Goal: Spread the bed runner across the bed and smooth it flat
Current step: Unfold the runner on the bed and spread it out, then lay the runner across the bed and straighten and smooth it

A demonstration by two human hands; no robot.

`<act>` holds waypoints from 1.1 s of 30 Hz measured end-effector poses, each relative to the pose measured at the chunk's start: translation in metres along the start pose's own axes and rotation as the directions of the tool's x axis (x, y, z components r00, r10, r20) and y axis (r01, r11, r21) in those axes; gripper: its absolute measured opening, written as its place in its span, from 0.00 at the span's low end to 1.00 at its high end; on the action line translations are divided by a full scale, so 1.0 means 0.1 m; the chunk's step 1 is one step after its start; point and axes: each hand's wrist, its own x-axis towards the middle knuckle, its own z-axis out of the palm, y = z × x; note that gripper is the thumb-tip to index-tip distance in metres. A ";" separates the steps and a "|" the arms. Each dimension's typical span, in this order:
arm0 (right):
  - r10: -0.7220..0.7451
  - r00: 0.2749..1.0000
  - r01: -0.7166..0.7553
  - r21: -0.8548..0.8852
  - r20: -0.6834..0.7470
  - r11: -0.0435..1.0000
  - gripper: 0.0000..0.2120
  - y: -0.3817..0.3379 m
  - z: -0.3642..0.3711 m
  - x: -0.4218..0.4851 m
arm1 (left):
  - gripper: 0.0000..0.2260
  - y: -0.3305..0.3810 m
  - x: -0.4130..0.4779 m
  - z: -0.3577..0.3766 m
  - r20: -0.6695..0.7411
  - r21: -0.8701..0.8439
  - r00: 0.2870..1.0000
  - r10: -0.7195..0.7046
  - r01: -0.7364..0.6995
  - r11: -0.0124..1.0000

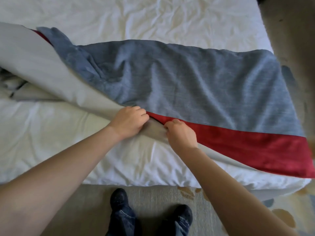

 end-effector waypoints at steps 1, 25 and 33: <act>0.021 1.000 -0.021 -0.031 -0.006 0.999 0.10 -0.04 0.02 0.02 | 0.07 -0.07 -0.02 0.04 -0.003 -0.020 1.000 -0.031 0.031 0.999; -0.012 0.993 0.033 -0.179 0.117 0.983 0.09 -0.69 0.50 -0.65 | 0.05 -0.22 -1.18 0.50 0.005 -0.160 0.985 0.170 -0.167 0.973; -0.088 0.981 0.096 -0.040 0.171 0.995 0.08 -1.02 0.55 -0.28 | 0.07 -0.70 -1.03 0.27 0.053 -0.082 0.998 0.033 -0.028 0.996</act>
